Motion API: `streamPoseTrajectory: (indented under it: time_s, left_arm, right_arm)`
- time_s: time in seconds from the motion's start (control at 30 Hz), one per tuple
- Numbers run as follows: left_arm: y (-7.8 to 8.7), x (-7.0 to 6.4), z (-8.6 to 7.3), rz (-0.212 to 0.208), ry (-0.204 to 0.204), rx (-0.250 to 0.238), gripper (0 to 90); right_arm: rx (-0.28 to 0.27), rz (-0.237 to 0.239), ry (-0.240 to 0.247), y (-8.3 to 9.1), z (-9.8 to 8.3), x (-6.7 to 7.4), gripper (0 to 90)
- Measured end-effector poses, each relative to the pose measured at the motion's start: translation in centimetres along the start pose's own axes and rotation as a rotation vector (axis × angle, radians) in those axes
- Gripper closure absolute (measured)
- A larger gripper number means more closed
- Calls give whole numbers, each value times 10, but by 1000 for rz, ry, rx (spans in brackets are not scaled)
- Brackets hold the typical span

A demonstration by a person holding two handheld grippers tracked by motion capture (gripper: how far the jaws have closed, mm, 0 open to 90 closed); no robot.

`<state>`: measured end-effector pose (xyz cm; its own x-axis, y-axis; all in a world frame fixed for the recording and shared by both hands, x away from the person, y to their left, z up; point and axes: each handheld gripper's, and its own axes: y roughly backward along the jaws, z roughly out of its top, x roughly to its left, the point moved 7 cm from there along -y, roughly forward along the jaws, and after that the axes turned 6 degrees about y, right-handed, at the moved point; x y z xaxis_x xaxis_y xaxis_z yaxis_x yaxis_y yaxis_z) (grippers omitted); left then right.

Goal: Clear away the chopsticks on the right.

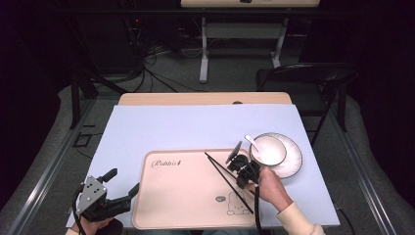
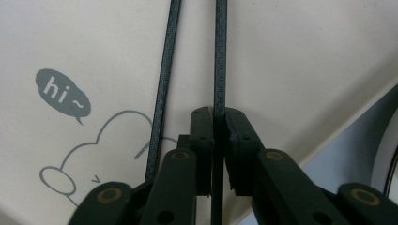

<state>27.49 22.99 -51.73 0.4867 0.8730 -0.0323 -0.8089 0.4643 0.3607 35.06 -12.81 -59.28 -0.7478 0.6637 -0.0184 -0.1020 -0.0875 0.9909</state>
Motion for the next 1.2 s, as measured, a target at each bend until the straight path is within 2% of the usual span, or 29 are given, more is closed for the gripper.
streamPoseTrajectory:
  time_s: [0.27,0.4,0.43,0.47,0.5,0.53,0.57,0.6,0.63,0.67,0.7,0.73,0.83,0.9,0.93,1.03,1.1,1.2]
  left_arm:
    - [0,0,0,-1,-3,2,150]
    - [0,0,0,0,0,0,150]
    - [0,0,0,-1,-2,1,151]
    - [0,0,0,-1,-2,1,151]
    - [-1,0,0,-1,-1,1,150]
    - [-1,0,0,-1,-1,1,150]
    - [-1,0,0,-3,-3,3,150]
    - [-1,0,0,-3,-7,6,150]
    - [-1,0,0,-4,-5,4,151]
    - [-1,0,0,-4,-5,4,150]
    - [-1,0,0,-4,-8,6,151]
    - [-1,-1,0,-3,-5,4,151]
    - [-1,-1,0,-5,-8,7,150]
    - [-1,-1,0,-4,-8,7,150]
    - [-1,-1,0,-4,-8,7,151]
    - [-1,-1,0,-4,-7,6,150]
    - [-1,-1,0,-4,-7,6,150]
    - [-1,-1,0,-4,-8,6,151]
  right_arm:
    - [-15,26,5,0,2,6,784]
    - [-16,-5,32,3,2,6,698]
    - [-52,-20,48,8,3,6,662]
    - [-52,-20,48,8,3,6,662]
    - [-103,-39,58,17,4,6,579]
    - [-103,-39,58,17,4,6,579]
    - [-151,-45,67,26,3,6,470]
    - [-171,-50,69,30,2,6,431]
    - [-217,-51,81,37,1,5,401]
    - [-217,-51,81,37,1,5,401]
    - [-305,-50,103,48,-1,5,325]
    - [-305,-50,103,48,-1,5,325]
    - [-389,-75,141,64,-9,3,186]
    - [-454,-73,159,75,-17,2,116]
    - [-454,-73,159,75,-17,2,116]
    - [-515,-88,162,84,-28,0,20]
    - [-566,-98,168,89,-39,-2,0]
    - [-596,-108,153,91,-47,-3,0]
